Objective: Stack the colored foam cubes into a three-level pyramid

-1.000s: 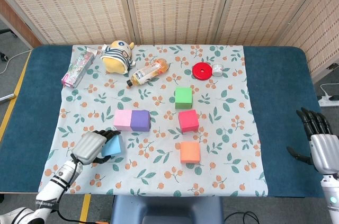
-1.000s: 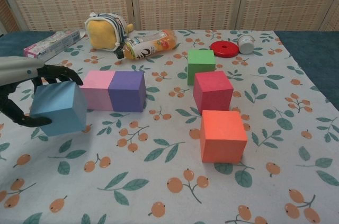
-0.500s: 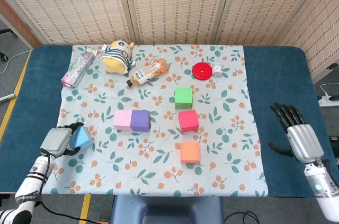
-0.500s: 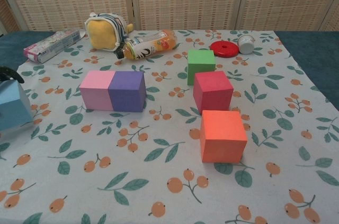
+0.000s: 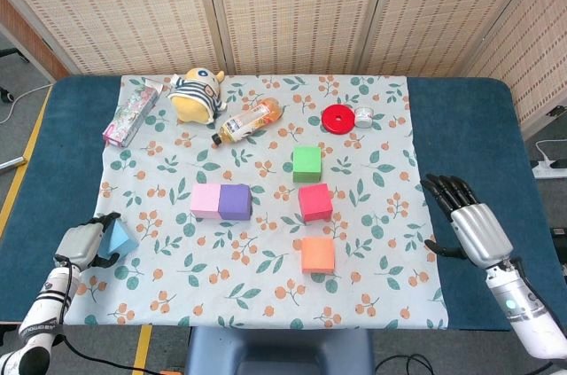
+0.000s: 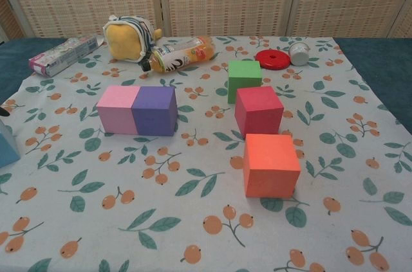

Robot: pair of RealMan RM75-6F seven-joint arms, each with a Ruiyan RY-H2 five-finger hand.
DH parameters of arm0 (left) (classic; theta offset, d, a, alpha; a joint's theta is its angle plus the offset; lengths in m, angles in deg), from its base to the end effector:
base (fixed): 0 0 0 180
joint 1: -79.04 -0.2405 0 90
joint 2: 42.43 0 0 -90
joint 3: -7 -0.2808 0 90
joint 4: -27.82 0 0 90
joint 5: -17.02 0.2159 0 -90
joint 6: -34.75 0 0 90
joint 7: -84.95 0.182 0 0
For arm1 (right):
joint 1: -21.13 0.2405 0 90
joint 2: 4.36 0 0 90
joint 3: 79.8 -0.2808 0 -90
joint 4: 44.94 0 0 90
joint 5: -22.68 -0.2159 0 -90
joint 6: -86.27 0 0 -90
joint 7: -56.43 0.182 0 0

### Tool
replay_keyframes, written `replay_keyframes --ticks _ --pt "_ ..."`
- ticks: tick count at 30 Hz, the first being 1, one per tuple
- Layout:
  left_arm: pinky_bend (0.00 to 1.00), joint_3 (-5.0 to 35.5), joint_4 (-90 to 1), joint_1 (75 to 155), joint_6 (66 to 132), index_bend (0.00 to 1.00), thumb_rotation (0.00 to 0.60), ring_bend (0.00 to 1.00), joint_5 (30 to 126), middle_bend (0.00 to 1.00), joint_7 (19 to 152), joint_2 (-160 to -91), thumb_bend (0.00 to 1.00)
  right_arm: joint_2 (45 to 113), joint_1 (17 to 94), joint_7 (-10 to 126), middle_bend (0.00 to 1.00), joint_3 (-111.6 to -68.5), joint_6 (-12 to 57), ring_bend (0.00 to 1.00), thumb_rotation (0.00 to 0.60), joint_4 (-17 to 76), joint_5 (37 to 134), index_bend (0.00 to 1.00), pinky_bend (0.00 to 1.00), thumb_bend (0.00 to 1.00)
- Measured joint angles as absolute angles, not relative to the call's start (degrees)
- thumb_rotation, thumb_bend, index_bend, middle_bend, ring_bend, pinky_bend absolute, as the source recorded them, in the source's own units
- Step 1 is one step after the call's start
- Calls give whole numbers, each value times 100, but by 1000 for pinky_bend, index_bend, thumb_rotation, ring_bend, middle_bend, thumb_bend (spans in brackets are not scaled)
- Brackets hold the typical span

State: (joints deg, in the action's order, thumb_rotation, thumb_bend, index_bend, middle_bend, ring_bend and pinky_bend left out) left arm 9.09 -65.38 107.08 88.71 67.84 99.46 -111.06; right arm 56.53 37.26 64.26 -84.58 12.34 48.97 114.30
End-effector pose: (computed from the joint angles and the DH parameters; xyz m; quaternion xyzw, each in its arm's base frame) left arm -0.3370 0.3222 0.0690 -0.6396 -0.5290 -0.2101 0.5166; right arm -0.2785 -0.2849 0.1476 0.6717 -0.3801 0.4295 0.4689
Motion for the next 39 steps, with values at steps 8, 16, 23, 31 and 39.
replay_keyframes --ticks 8,16,23,31,39 --pt "85 948 -7074 10555 9452 0 600 0 7435 0 9879 -10850 337 5603 3596 6423 21 -8440 1017 0 600 4908 11296 0 0 48" --pt "80 926 -7670 10476 9920 0 600 0 8591 0 9915 -10664 333 5564 3647 6590 29 -8388 1112 2 600 4897 11320 0 20 48" --pt "81 872 -8194 10619 9856 0 600 0 9175 0 10157 -10516 331 5641 4175 6874 133 -8446 1719 56 600 4804 11468 0 107 48" --pt "85 890 -8163 10699 9727 0 600 0 9159 0 10193 -10619 326 6424 5378 7182 182 -8703 3107 117 600 4233 11315 66 199 48" --pt "84 878 -7991 10601 9820 0 600 0 9220 0 9927 -10663 323 7354 6166 6998 183 -8926 3965 118 600 3553 10793 79 217 48"
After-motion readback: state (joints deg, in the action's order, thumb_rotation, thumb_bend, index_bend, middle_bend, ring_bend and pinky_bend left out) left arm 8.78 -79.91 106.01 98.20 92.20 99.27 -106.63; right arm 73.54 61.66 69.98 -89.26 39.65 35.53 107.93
